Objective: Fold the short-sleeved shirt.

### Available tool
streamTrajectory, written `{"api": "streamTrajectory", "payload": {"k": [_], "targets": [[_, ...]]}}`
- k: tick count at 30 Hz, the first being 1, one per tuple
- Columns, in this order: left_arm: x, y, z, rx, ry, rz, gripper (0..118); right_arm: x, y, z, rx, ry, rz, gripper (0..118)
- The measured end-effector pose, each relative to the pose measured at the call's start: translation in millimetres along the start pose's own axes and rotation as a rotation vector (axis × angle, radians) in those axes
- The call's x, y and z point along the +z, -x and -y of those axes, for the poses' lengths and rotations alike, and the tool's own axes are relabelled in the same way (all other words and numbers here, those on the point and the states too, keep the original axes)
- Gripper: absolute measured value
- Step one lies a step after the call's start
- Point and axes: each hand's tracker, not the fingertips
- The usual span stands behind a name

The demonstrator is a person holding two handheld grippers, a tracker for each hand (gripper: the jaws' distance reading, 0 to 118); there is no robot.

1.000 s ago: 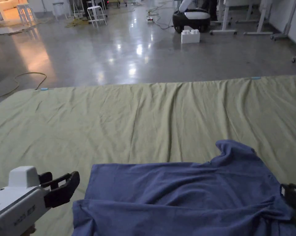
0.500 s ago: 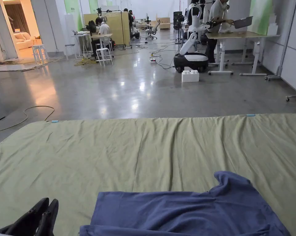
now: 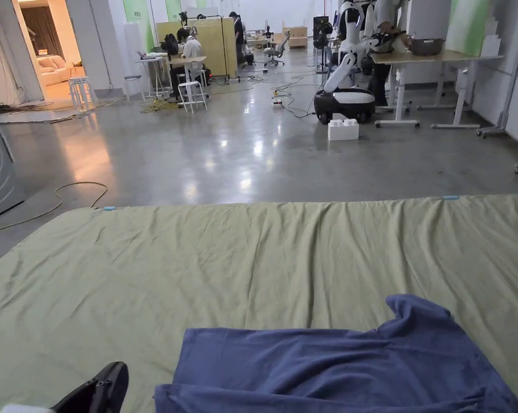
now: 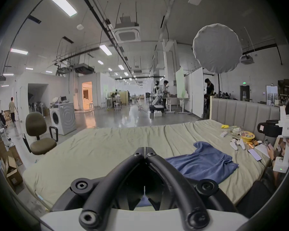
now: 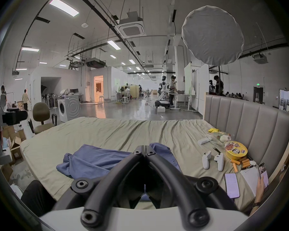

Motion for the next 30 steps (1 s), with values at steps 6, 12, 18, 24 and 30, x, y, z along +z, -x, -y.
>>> {"api": "streamTrajectory", "payload": {"k": [6,12,18,24,30], "targets": [[-59,29,57,0.238,0.268,0.028,17,0,-7,21,-0.056,0.063,-0.013,0],[-152,51,144,0.347,0.528,0.051,54,0,-19,44,-0.113,0.137,-0.007,0],[-209,50,183,0.279,0.686,0.0,52,4,-31,55,-0.109,0.197,0.027,0],[-219,28,191,0.178,0.741,-0.02,6,-1,-42,67,-0.132,0.261,0.072,0],[-239,29,194,0.114,0.812,-0.008,6,-55,-74,101,-0.313,0.42,0.108,21]]}}
